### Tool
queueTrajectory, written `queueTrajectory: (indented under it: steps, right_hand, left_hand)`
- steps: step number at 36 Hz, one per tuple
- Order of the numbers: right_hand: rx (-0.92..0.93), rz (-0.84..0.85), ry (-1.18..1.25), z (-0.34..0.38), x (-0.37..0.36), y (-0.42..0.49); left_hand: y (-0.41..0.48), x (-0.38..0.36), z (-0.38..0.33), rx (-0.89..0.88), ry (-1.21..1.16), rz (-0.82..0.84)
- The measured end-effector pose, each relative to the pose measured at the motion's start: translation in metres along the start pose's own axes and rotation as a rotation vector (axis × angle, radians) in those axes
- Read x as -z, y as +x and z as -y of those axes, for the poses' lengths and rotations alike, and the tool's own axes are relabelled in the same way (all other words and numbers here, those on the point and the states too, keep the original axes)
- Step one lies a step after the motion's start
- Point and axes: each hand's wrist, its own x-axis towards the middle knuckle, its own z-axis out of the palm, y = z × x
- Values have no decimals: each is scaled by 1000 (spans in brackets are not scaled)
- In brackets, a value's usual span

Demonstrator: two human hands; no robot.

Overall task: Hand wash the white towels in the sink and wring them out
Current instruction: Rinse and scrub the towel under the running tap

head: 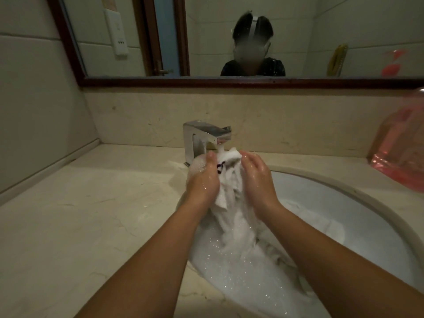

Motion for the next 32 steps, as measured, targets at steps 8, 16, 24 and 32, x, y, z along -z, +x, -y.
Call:
queueTrajectory:
  steps: [8, 16, 24, 32]
  right_hand:
    - [-241, 191, -22, -17, -15, 3]
    - [-211, -107, -63, -10, -17, 9]
    - [-194, -3, -1, 7, -18, -1]
    - [-306, -33, 94, 6, -12, 13]
  left_hand:
    - [4, 0, -4, 184, -303, 117]
    - [13, -6, 12, 75, -87, 166]
    - [-7, -1, 2, -170, 95, 49]
    - [12, 7, 0, 167, -152, -41]
